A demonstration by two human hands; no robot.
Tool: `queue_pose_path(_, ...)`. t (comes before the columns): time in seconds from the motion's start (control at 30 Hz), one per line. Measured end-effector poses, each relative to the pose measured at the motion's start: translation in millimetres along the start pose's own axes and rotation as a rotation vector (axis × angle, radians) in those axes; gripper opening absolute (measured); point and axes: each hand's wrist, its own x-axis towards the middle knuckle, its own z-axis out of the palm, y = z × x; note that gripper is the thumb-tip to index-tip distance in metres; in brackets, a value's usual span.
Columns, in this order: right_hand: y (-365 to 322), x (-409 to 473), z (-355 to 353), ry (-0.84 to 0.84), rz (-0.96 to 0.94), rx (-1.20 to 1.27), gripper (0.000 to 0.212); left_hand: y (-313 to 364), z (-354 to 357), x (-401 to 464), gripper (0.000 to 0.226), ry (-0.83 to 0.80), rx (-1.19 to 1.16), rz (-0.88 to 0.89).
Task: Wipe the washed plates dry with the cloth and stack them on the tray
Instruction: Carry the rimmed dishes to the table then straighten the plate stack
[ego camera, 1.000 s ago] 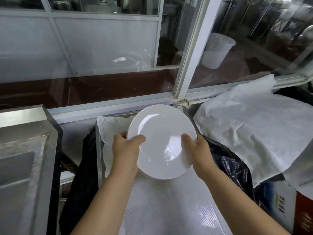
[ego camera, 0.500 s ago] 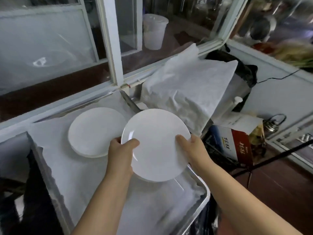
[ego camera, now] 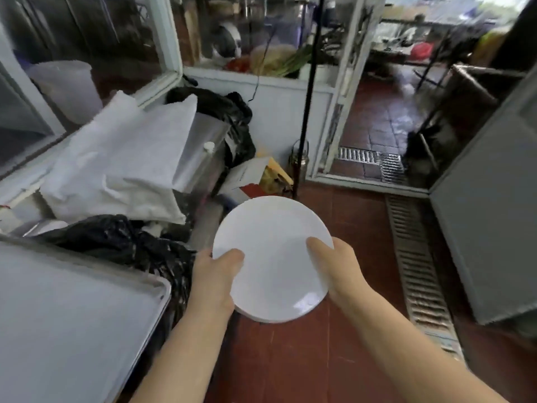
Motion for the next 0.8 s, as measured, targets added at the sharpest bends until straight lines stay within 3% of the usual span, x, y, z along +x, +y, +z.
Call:
queue_pose_path(0.03, 6, -4, -37, 0.038, 0.001, 0.013, 0.013, -14, 28, -12, 0.055, -0.042, 0.037, -0.009)
queue_pose_path(0.13, 31, -22, -148, 0.175, 0.011, 0.066, 0.01, -61, 111, -50, 0.009, -0.15, 0.154, -0.013)
queue_pose_path(0.27, 66, -57, -285, 0.387, 0.078, 0.178, 0.008, -124, 218, -109, 0.013, -0.334, 0.233, -0.079)
queue_pose_path(0.4, 94, -102, -397, 0.611, 0.118, 0.274, 0.007, -179, 310, -172, 0.034, -0.494, 0.284, -0.169)
queue_pose_path(0.67, 146, -194, -556, 1.024, 0.188, 0.435, 0.008, -265, 457, -292, 0.043, -0.904, 0.479, -0.219)
queue_pose_path(0.8, 164, -224, -626, 1.18, 0.213, 0.524, 0.014, -306, 526, -348, 0.061, -1.1, 0.542, -0.269)
